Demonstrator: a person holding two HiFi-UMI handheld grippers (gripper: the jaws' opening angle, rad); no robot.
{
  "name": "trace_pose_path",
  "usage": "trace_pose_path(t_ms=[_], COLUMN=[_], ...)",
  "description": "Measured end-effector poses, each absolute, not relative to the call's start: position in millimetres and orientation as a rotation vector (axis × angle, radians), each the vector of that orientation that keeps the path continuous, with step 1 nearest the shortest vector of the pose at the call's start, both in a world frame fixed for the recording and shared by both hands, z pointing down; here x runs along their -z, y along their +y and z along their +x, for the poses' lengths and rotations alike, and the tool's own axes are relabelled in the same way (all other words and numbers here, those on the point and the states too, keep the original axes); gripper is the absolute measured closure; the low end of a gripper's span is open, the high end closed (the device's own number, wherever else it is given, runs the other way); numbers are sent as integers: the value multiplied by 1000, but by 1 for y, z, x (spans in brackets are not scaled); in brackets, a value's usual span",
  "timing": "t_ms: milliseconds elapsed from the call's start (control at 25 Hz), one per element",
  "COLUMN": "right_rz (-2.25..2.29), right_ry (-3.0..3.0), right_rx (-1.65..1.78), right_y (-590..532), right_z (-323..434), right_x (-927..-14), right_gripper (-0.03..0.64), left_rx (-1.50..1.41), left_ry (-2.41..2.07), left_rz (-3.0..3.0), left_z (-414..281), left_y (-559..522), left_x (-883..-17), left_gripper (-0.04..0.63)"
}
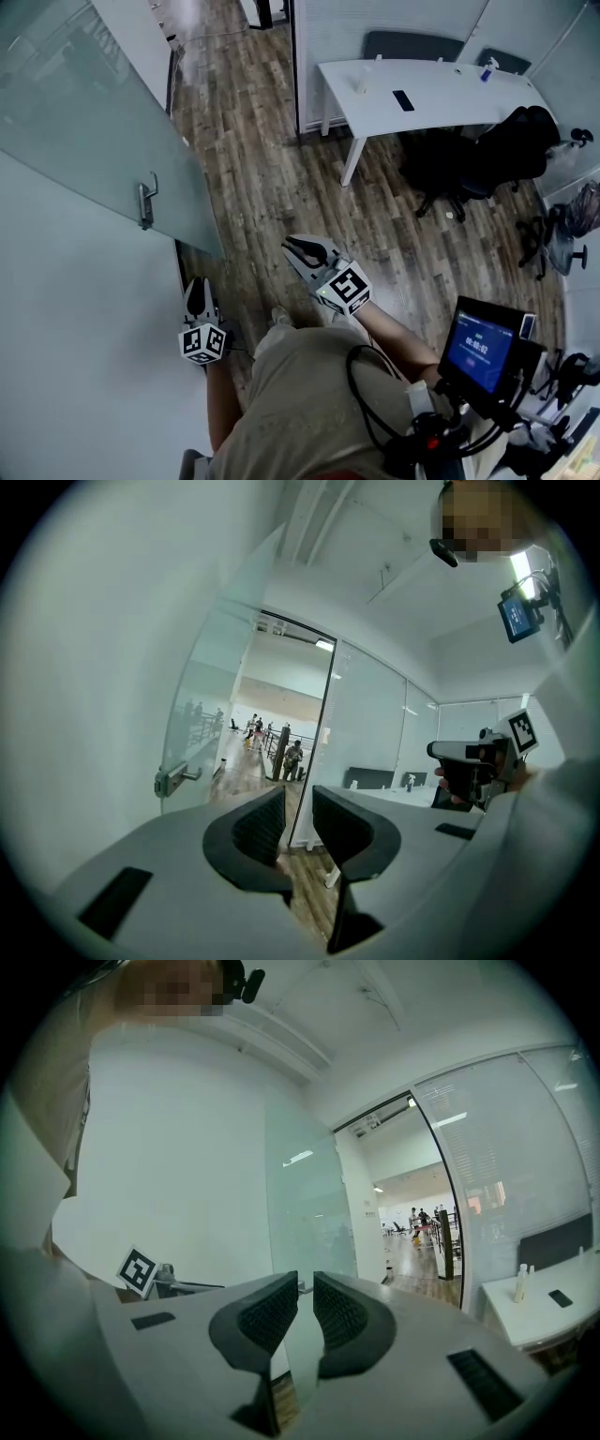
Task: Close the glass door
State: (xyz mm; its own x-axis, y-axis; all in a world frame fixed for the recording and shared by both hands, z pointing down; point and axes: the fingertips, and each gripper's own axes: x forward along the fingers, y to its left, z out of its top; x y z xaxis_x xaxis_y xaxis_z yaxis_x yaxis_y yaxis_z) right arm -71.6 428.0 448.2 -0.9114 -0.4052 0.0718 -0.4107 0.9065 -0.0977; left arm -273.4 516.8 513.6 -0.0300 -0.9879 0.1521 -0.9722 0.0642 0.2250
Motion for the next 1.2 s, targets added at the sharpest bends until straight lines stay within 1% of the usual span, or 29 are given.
trace_pose_path(t_ms=[280,640,880,1200], right_rz=[663,691,680,631], right_ry=[-3014,-3011,-3002,-2995], right_rx=[-145,-153,-159,-187], right_y=[418,422,418,370], right_z=[-130,-174,-184,-187], right_x=[-453,-452,-455,-457], right_gripper=[572,572,572,572], left_rx=[92,84,87,80], left_ry=[-2072,-2059,-2064,-2100], left_rz=[1981,2018,1996,1939], left_z=[-338,-379,-392,-399], left_y=[507,508,500,461], left_x=[-527,-522,-530,-530], left_gripper=[514,514,514,514])
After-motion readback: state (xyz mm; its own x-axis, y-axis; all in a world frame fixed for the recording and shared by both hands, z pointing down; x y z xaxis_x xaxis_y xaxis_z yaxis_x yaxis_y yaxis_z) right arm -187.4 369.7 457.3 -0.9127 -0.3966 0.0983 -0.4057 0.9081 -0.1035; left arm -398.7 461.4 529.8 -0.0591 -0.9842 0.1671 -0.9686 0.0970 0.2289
